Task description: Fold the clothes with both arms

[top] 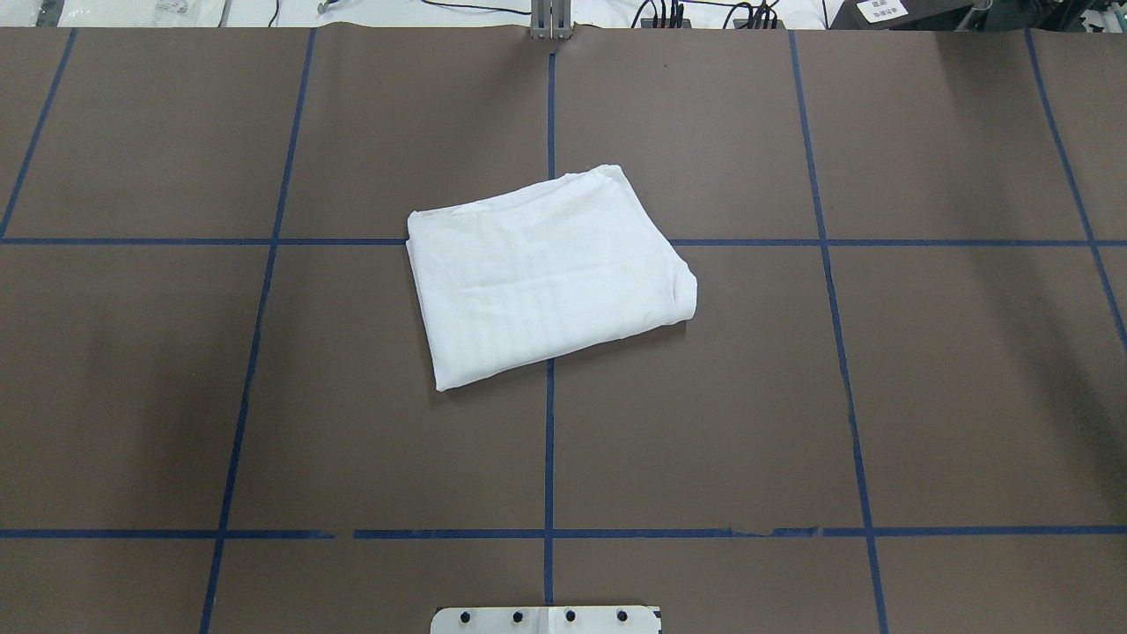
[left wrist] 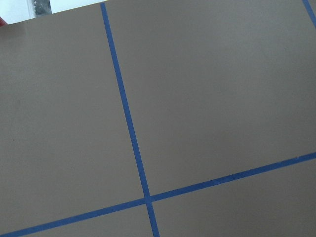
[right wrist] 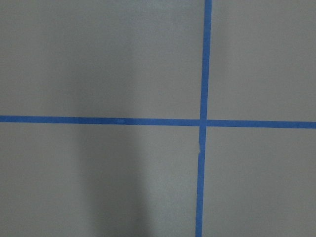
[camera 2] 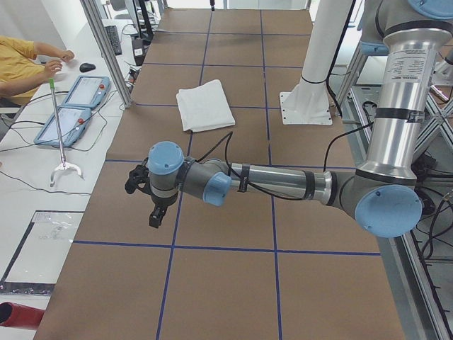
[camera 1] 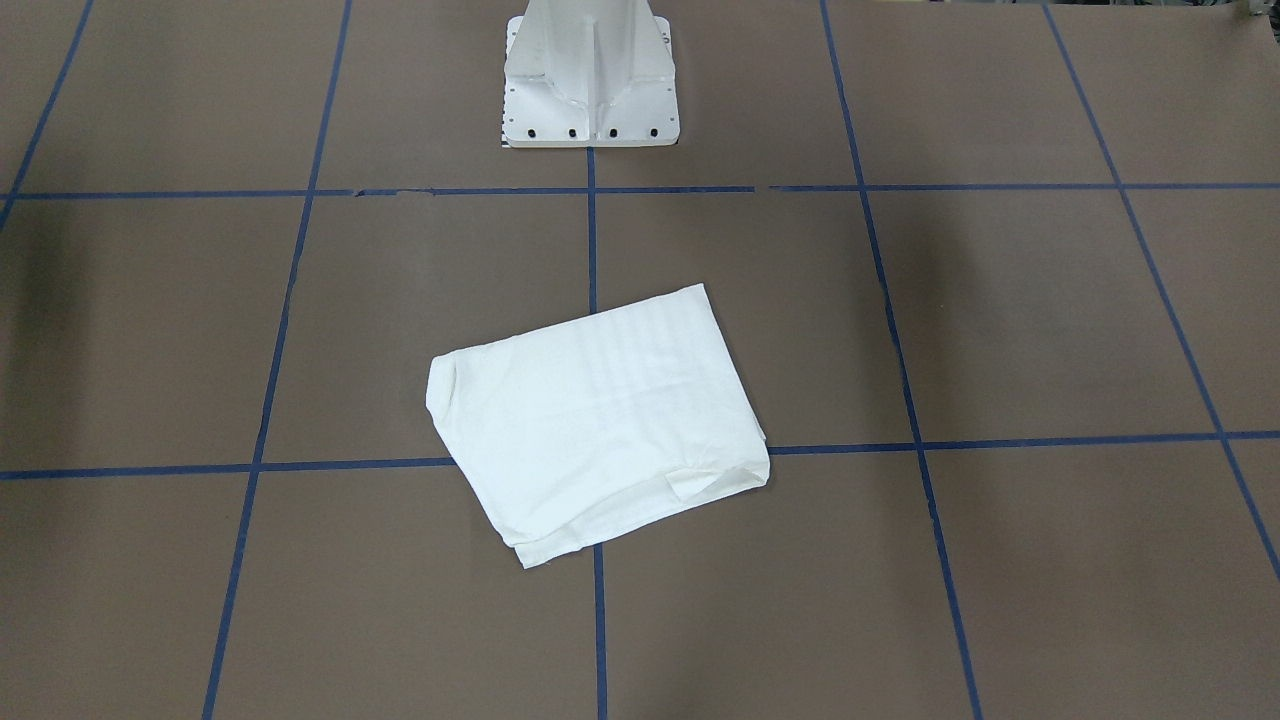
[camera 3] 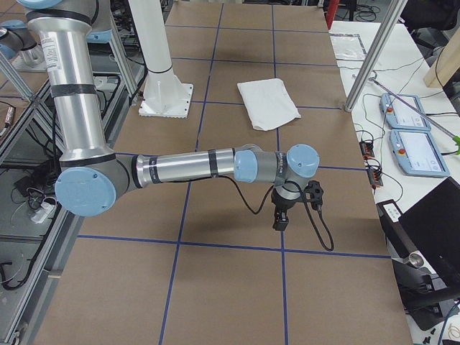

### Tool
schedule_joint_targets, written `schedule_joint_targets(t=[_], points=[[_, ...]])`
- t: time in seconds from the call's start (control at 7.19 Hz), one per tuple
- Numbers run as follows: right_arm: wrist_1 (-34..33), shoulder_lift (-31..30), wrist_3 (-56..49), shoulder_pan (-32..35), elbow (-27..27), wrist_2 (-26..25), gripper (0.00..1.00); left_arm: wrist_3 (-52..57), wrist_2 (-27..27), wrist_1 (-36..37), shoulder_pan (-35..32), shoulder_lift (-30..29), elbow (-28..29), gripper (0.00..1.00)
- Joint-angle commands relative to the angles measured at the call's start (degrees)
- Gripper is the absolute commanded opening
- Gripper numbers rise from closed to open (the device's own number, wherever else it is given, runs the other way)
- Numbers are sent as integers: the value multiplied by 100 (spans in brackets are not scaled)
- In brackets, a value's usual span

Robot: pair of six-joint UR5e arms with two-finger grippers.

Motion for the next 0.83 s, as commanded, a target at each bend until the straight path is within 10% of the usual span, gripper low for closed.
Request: schedule_joint_targets(t=[0.0, 0.7], points=[[0, -32, -7, 16, -34, 235, 100, -3, -3, -16, 10, 17, -60, 100], [9, 56, -16, 25, 27, 246, 100, 6, -11, -16, 2, 26, -201, 99]])
